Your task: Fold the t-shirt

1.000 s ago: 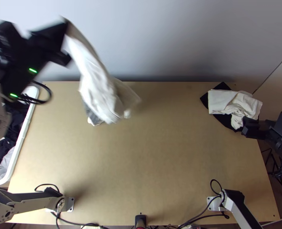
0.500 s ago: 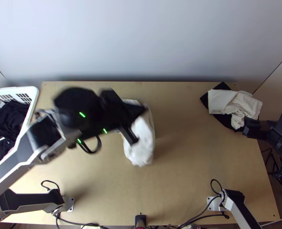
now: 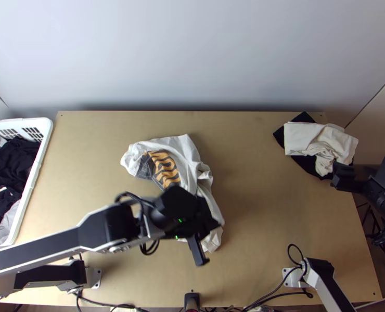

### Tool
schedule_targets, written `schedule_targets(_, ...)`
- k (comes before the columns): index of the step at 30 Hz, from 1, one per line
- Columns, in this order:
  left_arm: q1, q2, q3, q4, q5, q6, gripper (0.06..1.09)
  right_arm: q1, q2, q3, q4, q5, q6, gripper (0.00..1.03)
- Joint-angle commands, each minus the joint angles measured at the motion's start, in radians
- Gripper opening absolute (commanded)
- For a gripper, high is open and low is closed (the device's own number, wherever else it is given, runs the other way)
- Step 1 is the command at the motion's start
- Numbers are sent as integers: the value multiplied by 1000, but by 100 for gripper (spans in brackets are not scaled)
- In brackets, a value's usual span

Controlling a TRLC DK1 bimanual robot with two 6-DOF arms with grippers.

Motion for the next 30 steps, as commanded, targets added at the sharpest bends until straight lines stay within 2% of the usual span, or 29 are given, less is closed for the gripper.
schedule_targets(1, -80, 26, -103, -26, 32, 4, 10, 7, -12, -11, -7, -19, 0, 98)
schedule_targets(3, -86, 26, -103, -34, 32, 12, 15, 15, -15, -22, -9, -34, 0, 98)
schedule_targets(6, -51, 20, -55, -84, 25, 23, 43, 40, -16, -45, -10, -47, -6, 98)
schedule_targets(8, 15, 22, 4, -163, 14, 33, 85, 61, -16, -59, -10, -54, -12, 98)
schedule_targets(11, 147, 11, 80, -269, 12, 59, 103, 93, 1, -68, -9, -80, -17, 98)
schedule_targets(19, 502, -141, 60, -354, 14, 90, 103, 267, 97, -140, 36, -160, -44, 98)
schedule_targets(30, 896, -257, -32, -351, 15, 61, 103, 511, 462, -109, 183, -178, -38, 98)
